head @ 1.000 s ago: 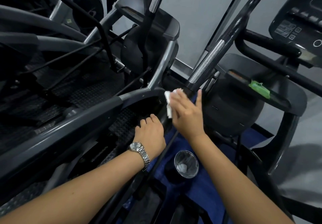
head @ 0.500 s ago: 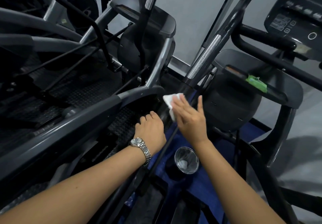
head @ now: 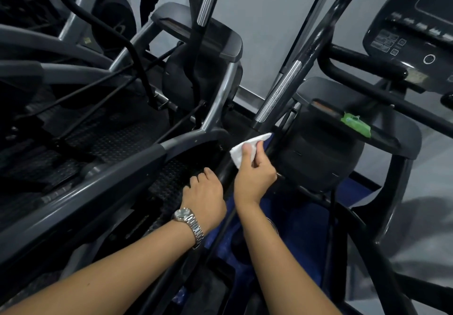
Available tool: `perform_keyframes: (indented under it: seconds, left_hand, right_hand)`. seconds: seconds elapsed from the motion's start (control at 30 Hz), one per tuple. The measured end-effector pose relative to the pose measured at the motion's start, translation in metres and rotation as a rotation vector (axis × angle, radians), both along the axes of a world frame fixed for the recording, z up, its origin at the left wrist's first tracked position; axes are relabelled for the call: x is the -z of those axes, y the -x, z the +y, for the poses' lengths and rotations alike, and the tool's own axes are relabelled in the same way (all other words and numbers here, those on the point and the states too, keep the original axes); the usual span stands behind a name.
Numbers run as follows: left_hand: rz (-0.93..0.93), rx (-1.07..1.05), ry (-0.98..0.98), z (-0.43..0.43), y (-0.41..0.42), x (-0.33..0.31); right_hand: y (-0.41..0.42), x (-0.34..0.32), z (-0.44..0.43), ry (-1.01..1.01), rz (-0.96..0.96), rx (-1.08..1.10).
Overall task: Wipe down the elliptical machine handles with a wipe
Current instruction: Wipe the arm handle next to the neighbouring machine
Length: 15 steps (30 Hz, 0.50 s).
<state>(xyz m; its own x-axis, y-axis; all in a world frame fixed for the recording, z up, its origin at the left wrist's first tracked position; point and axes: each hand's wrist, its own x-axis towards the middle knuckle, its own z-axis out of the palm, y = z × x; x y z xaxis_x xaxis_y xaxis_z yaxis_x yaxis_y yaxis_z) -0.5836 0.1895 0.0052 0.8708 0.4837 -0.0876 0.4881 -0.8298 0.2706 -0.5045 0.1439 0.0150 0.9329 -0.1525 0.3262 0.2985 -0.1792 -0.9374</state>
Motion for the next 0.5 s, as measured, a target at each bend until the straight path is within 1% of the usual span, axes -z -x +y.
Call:
perform_keyframes:
  seconds: [0.07,0.23,0.3,0.37,0.43,0.5]
  left_hand:
    - [0.002,-0.006,-0.001,0.000,-0.001,0.001]
    - [-0.009,0.011,-0.007,0.001,-0.001,0.000]
    - [-0.011,0.006,0.005,0.001,-0.001,0.000]
    - [-0.015,0.007,0.011,0.001,-0.003,-0.002]
    - [-0.032,0.012,0.033,0.003,-0.010,-0.005]
    - [-0.094,0.004,0.062,0.004,-0.024,-0.011]
  right_hand:
    - [0.002,0.004,-0.007,0.020,0.021,-0.049]
    - [-0.024,-0.005,-0.010,-0.086,0.075,-0.122]
    - [-0.023,-0.003,-0.019,-0.065,0.077,-0.179]
    - [-0.030,-0.003,-0.038,-0.026,0.080,-0.283]
    - [-0.048,-0.008,-0.059,0.055,0.022,-0.333]
    - [-0.069,-0.020,-0.078,0.115,-0.109,-0.343]
